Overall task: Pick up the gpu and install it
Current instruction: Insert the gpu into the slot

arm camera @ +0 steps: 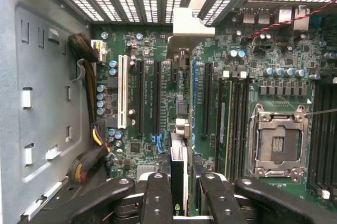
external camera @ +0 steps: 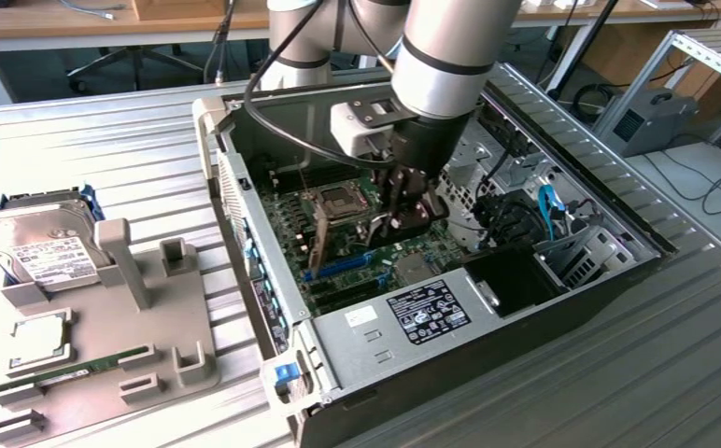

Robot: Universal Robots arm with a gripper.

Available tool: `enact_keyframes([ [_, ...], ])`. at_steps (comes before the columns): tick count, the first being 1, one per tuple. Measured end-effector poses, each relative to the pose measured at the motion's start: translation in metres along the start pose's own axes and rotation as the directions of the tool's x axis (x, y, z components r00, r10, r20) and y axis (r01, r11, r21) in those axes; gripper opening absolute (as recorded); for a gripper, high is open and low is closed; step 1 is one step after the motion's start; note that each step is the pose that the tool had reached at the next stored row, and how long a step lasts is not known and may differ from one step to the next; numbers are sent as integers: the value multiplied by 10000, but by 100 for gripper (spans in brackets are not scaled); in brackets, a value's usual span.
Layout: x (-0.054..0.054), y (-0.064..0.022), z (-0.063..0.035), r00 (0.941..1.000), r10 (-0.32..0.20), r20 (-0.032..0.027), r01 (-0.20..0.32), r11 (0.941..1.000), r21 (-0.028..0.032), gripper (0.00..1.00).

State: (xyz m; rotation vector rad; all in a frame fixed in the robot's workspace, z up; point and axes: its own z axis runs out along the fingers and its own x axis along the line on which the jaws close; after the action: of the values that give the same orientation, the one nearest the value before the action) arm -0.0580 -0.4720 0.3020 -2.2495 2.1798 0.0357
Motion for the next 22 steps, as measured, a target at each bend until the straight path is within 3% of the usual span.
enact_keyframes([
  [9, -9, 27, 9, 10000, 1, 0, -1, 10000, 0, 26],
  [11, -72, 234, 50, 9999, 148, 2, -148, 9999, 3, 26],
  [12, -125, 351, 194, 9995, 302, -109, -302, 9995, 6, 26],
  [13, -125, 409, 275, 9994, 319, -109, -319, 9995, 6, 26],
  [15, -124, 418, 410, 9993, 348, -109, -348, 9994, 6, 26],
  [22, -164, 422, 413, 9992, 377, -108, -377, 9993, 7, 26],
])
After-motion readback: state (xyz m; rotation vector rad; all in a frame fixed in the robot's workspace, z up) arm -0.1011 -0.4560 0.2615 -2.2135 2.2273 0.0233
